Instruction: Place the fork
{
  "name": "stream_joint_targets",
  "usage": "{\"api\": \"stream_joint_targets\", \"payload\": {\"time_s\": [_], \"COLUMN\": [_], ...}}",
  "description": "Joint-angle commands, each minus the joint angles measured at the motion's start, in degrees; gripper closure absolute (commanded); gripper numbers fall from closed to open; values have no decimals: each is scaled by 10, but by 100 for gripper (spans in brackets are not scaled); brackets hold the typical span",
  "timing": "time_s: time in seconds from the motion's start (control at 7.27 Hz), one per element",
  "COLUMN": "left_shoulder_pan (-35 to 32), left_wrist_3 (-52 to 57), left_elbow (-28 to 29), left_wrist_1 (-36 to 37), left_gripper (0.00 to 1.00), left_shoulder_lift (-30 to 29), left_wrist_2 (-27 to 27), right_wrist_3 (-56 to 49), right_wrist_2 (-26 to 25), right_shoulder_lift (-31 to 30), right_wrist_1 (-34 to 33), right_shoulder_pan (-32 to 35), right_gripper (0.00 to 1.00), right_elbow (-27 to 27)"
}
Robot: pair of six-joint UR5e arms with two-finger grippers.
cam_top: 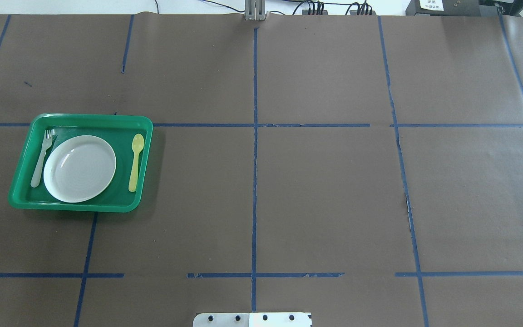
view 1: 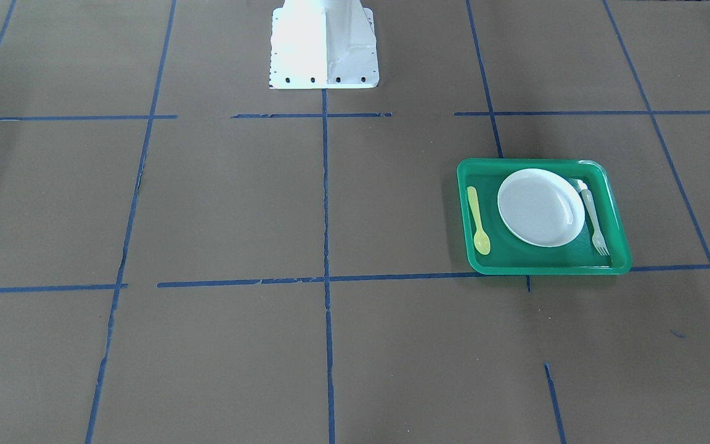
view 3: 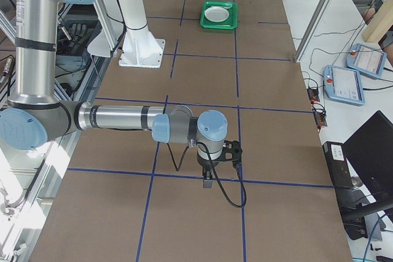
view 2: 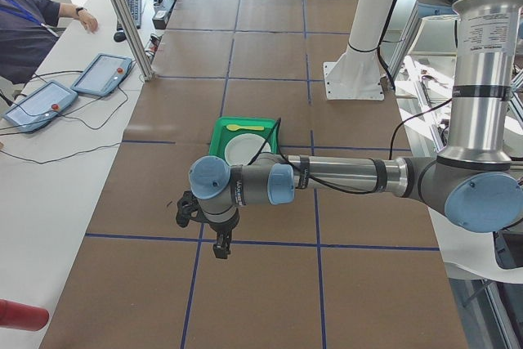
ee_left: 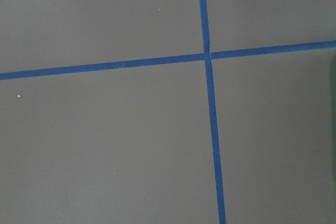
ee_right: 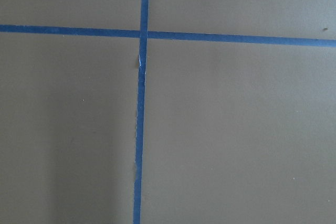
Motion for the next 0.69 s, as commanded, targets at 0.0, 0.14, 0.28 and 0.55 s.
{"api": "stream_joint_targets", "payload": {"time_s": [0.0, 0.14, 0.28, 0.55], "left_shoulder_pan": [-1, -1, -1, -1], "left_wrist_3": [0, 0, 0, 5], "left_elbow": [-5, -7, -7, -8], "left_wrist_1": [4, 4, 4, 3], "left_gripper": [0, 0, 0, 0], "left_shoulder_lift": [1, 0, 1, 1], "left_wrist_2": [0, 0, 0, 0], "right_wrist_3": [0, 0, -1, -1], "right_wrist_2": [0, 0, 0, 0], "right_shoulder_lift": [0, 0, 0, 0], "right_wrist_1": [0, 0, 0, 0], "right_shoulder_pan": [0, 0, 0, 0], "right_gripper": [0, 0, 0, 0], "right_elbow": [0, 0, 0, 0]}}
